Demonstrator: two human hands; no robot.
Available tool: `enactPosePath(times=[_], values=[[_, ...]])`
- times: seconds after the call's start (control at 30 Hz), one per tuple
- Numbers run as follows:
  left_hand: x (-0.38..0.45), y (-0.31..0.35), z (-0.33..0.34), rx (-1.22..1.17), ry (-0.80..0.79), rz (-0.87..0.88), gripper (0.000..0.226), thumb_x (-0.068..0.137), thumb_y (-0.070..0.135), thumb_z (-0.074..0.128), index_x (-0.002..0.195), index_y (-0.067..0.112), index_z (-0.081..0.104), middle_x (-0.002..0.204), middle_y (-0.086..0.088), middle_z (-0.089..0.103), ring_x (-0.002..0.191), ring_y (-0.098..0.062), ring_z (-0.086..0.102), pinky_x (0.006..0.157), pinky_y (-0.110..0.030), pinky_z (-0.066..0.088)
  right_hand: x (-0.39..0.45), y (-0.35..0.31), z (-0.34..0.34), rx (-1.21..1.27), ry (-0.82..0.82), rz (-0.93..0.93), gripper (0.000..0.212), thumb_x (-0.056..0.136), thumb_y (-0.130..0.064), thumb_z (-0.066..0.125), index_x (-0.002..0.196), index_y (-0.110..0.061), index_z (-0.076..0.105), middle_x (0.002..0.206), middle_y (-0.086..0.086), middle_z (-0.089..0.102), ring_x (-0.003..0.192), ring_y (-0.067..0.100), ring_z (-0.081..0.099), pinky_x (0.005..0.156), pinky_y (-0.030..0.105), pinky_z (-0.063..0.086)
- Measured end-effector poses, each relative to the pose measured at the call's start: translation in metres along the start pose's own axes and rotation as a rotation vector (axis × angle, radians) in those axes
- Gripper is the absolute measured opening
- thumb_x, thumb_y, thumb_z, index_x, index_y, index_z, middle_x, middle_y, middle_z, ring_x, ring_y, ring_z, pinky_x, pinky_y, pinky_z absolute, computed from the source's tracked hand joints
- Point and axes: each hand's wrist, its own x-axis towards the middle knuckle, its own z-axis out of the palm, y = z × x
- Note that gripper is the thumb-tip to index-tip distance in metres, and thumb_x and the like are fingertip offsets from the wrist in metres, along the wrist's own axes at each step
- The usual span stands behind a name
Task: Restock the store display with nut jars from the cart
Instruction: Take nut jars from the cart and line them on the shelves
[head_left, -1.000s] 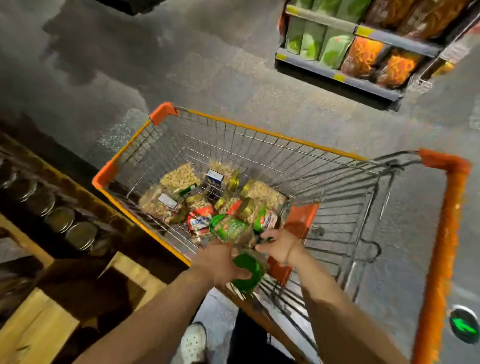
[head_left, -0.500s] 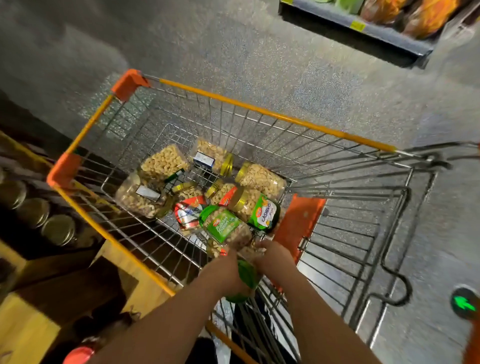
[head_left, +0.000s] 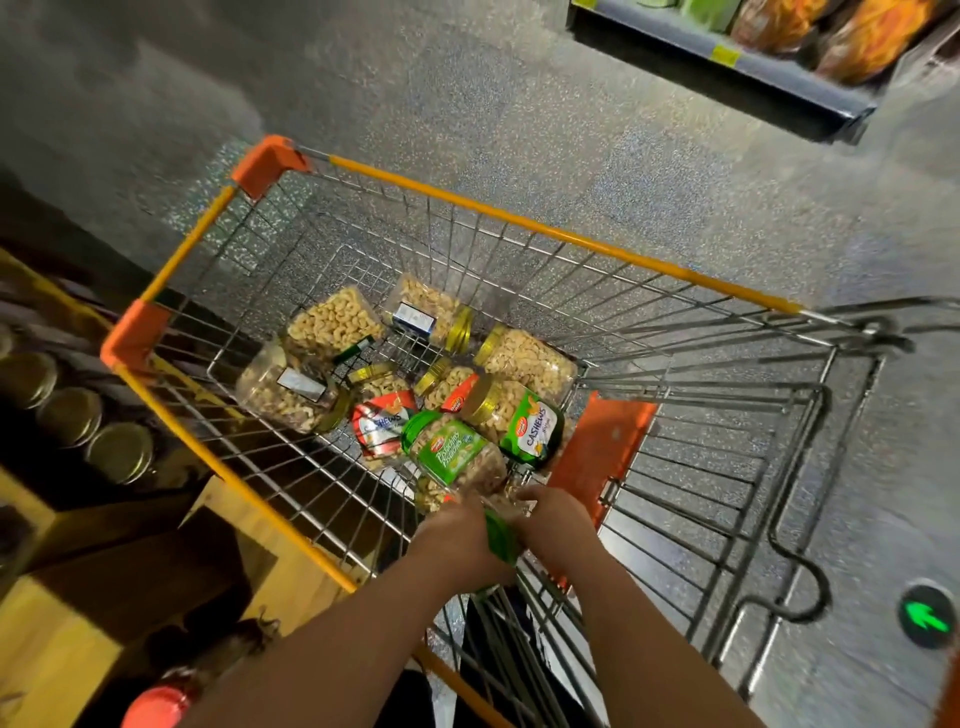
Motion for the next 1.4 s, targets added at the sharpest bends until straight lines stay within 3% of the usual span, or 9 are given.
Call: enactPosePath(times=[0.17, 0.37, 0.53, 0.67, 0.83, 0.93, 1.0, 1.17, 1.4], values=[[-0.013, -0.001, -0.014, -0.117, 0.086, -0.001, 0.107, 0.068, 0.056, 0.083, 0.151, 0.017, 0.028, 0.117, -0.004, 0.06, 0.109, -0.025, 0.062, 0.093, -0.037, 0.058, -0.01, -0.004, -0.011, 0.167, 0.014, -0.034, 0.023, 0.094, -0.027, 0.073, 0.117, -0.024, 0.071, 0.104, -0.003, 0.072, 0.072, 0.001, 0.066, 0.05, 0.01, 0.045], [-0.051, -0.009, -0.046, -0.238, 0.237, 0.104, 0.102, 0.07, 0.05, 0.083, 0.148, 0.014, 0.028, 0.111, -0.003, 0.053, 0.106, -0.024, 0.053, 0.089, -0.03, 0.052, -0.045, -0.02, -0.03, 0.182, -0.054, -0.322, 0.035, 0.093, -0.021, 0.071, 0.128, -0.02, 0.066, 0.129, -0.01, 0.062, 0.091, -0.017, 0.059, 0.088, 0.01, 0.045], [-0.098, -0.019, -0.076, -0.331, 0.361, 0.152, 0.114, 0.057, 0.059, 0.075, 0.153, 0.02, 0.026, 0.115, -0.005, 0.062, 0.111, -0.029, 0.059, 0.094, -0.038, 0.055, -0.091, -0.05, -0.039, 0.168, 0.036, -0.431, 0.029, 0.095, -0.028, 0.069, 0.124, -0.029, 0.068, 0.13, -0.008, 0.066, 0.115, 0.004, 0.06, 0.109, 0.028, 0.04], [-0.149, -0.035, -0.089, -0.379, 0.466, 0.229, 0.115, 0.051, 0.059, 0.072, 0.151, 0.019, 0.031, 0.106, -0.001, 0.061, 0.11, -0.028, 0.061, 0.087, -0.032, 0.053, -0.141, -0.072, -0.03, 0.171, 0.115, -0.534, 0.024, 0.099, -0.018, 0.064, 0.122, -0.021, 0.069, 0.119, -0.008, 0.067, 0.115, 0.007, 0.06, 0.096, 0.004, 0.042], [-0.227, -0.073, -0.099, -0.455, 0.619, 0.274, 0.108, 0.061, 0.058, 0.08, 0.152, 0.022, 0.034, 0.115, -0.007, 0.065, 0.116, -0.03, 0.062, 0.083, -0.026, 0.044, -0.218, -0.098, 0.0, 0.207, 0.149, -0.674, 0.022, 0.097, -0.032, 0.064, 0.115, -0.046, 0.066, 0.118, -0.022, 0.069, 0.112, -0.001, 0.065, 0.099, 0.014, 0.047], [-0.28, -0.101, -0.1, -0.474, 0.734, 0.306, 0.1, 0.066, 0.055, 0.083, 0.15, 0.022, 0.039, 0.126, -0.009, 0.067, 0.119, -0.027, 0.062, 0.086, -0.025, 0.042, -0.26, -0.106, 0.023, 0.136, 0.09, -0.791, 0.05, 0.083, -0.058, 0.074, 0.13, -0.056, 0.059, 0.142, -0.016, 0.06, 0.134, 0.004, 0.052, 0.118, 0.031, 0.035], [-0.316, -0.121, -0.097, -0.463, 0.789, 0.306, 0.092, 0.068, 0.056, 0.081, 0.145, 0.023, 0.044, 0.122, -0.011, 0.067, 0.117, -0.029, 0.062, 0.087, -0.026, 0.042, -0.29, -0.113, 0.039, 0.096, 0.079, -0.837, 0.07, 0.077, -0.042, 0.085, 0.135, -0.061, 0.051, 0.149, -0.016, 0.052, 0.139, 0.004, 0.046, 0.121, 0.031, 0.03], [-0.391, -0.165, -0.071, -0.509, 0.972, 0.318, 0.104, 0.043, 0.074, 0.053, 0.137, 0.029, 0.052, 0.123, -0.008, 0.064, 0.116, -0.026, 0.059, 0.089, -0.027, 0.041, -0.354, -0.131, 0.086, 0.08, 0.121, -0.969, 0.09, 0.074, 0.001, 0.086, 0.133, -0.053, 0.046, 0.124, -0.033, 0.061, 0.11, -0.022, 0.055, 0.099, 0.005, 0.04], [-0.469, -0.21, -0.019, -0.618, 1.216, 0.234, 0.081, 0.07, 0.061, 0.082, 0.137, 0.025, 0.054, 0.124, 0.0, 0.066, 0.104, -0.014, 0.058, 0.08, -0.02, 0.036, -0.414, -0.144, 0.141, 0.149, 0.066, -1.158, 0.089, 0.071, 0.009, 0.083, 0.13, -0.047, 0.048, 0.093, -0.041, 0.065, 0.085, -0.028, 0.058, 0.074, -0.003, 0.041]])
